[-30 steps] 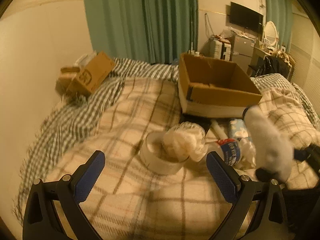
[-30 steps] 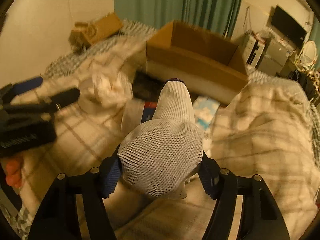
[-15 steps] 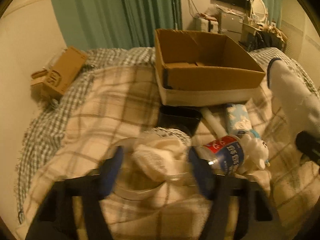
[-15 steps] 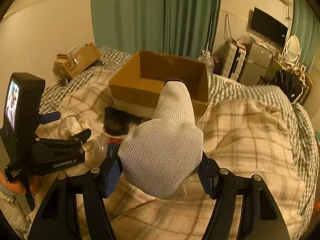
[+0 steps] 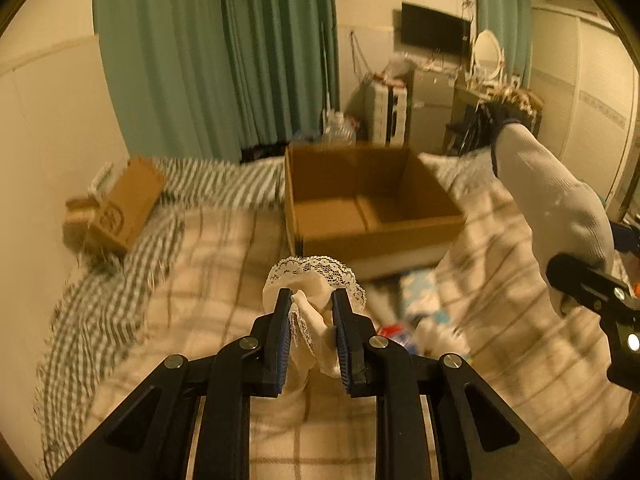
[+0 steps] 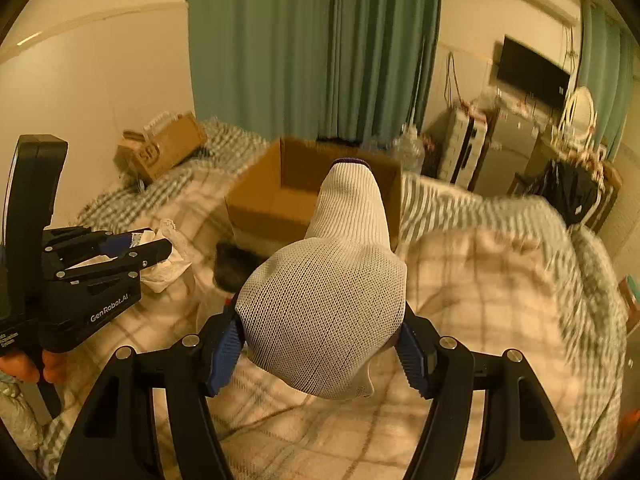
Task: Organize objects
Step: 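Drop the sock into the box with the right gripper while the left grasps and drops the tissue there, then grasp the white tape roll with the left gripper while the right grasps the white figurine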
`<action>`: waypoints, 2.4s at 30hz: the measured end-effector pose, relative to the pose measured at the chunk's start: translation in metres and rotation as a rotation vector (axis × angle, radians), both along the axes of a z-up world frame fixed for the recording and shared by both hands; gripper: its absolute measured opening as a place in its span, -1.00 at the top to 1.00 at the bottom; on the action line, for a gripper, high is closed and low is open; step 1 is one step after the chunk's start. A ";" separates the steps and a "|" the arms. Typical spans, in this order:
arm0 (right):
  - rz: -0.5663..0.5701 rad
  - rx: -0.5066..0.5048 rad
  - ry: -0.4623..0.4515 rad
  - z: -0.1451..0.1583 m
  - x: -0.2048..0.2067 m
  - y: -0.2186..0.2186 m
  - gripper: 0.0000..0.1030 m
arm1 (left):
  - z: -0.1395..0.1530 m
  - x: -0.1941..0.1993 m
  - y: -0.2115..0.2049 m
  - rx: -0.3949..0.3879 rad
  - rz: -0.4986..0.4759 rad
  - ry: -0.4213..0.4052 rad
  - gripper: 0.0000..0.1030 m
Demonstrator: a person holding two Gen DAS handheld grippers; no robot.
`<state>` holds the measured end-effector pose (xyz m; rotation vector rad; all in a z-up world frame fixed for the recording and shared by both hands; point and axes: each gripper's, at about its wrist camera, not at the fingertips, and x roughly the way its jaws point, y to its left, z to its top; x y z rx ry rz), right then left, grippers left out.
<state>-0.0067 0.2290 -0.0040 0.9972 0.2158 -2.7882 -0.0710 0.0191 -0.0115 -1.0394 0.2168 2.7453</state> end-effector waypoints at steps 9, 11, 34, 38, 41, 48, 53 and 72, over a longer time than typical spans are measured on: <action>0.018 0.036 0.068 0.065 -0.053 0.003 -0.29 | 0.061 -0.043 0.032 0.028 -0.058 0.104 0.61; 0.023 0.043 0.064 0.067 -0.075 0.001 -0.29 | 0.061 -0.061 0.039 0.033 -0.058 0.105 0.61; -0.008 0.007 -0.082 -0.042 -0.222 0.026 -0.62 | -0.029 -0.168 0.068 -0.020 -0.015 -0.027 -0.02; -0.039 0.064 -0.009 -0.022 -0.202 0.028 -0.77 | -0.016 -0.158 0.057 -0.007 0.009 0.000 -0.75; -0.063 0.068 0.018 -0.004 -0.183 0.035 -0.80 | 0.001 -0.143 0.050 -0.010 0.008 0.014 -0.75; -0.106 0.073 0.080 0.050 -0.115 0.045 -0.90 | 0.054 -0.087 0.022 0.011 0.031 0.108 -1.00; -0.099 0.078 0.137 0.086 -0.059 0.041 -0.99 | 0.081 -0.041 -0.003 0.028 0.042 0.163 -1.00; -0.106 -0.014 0.006 -0.003 -0.018 0.032 -0.99 | -0.033 0.007 -0.042 -0.055 0.177 -0.007 -1.00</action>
